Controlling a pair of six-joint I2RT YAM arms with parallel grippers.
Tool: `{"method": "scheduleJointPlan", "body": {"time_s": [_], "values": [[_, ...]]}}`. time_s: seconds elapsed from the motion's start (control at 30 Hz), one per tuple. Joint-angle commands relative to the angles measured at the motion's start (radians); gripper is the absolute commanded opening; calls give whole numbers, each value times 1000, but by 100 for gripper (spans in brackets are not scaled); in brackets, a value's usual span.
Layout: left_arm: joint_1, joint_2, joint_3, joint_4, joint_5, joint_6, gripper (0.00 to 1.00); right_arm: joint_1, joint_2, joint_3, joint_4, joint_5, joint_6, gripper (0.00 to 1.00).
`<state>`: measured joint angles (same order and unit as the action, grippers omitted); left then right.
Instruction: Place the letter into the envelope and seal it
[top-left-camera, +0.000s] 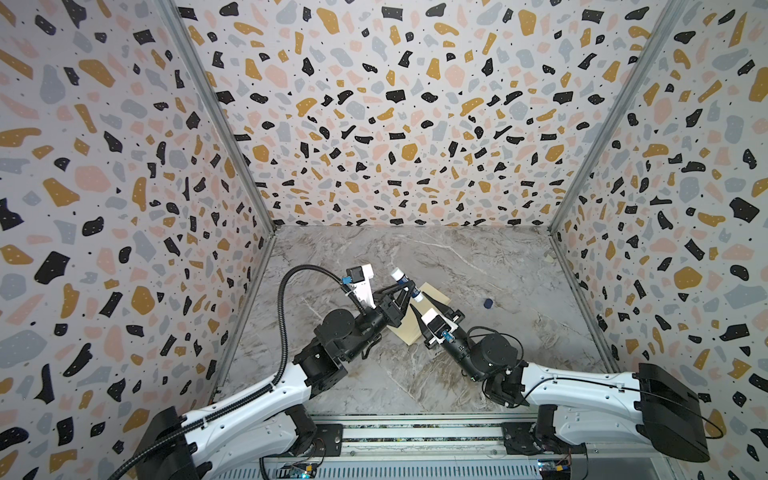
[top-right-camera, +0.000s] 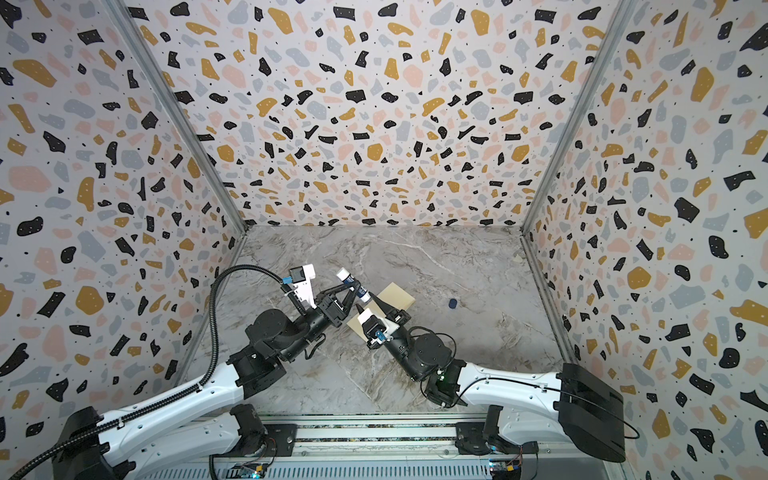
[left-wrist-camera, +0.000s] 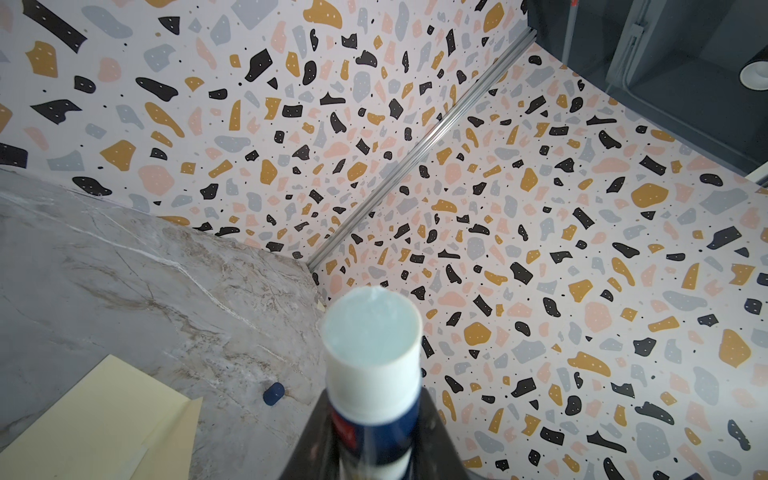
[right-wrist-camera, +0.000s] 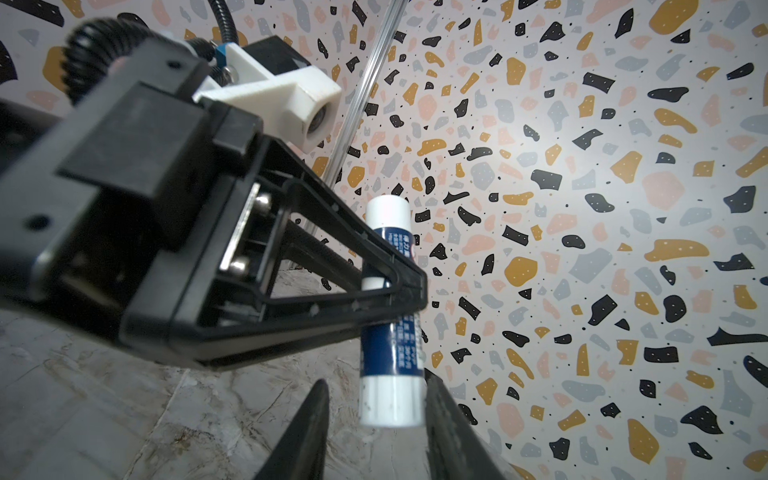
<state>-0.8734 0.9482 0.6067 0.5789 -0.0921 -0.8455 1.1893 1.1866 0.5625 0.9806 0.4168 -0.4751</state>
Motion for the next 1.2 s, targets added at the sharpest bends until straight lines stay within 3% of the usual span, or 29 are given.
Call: {"method": "scheduleJointPlan", "body": {"time_s": [0.0, 0.57, 0.9, 1.03, 1.17], "values": [[-3, -20, 30, 53, -5, 0, 0, -2, 2, 43, 4, 18, 19, 39], [-3, -22, 24, 56, 0, -7, 0, -22, 30, 54, -16, 25, 28, 37], [-4, -17, 19, 55, 0, -5, 0, -27, 20, 51, -10, 19, 46, 21], [-3, -14, 20, 46, 6, 7, 0, -31, 0, 54, -45, -27, 73, 17], [-4, -7, 26, 26, 29, 59, 0, -95, -58, 68, -172, -224, 232, 14]]}}
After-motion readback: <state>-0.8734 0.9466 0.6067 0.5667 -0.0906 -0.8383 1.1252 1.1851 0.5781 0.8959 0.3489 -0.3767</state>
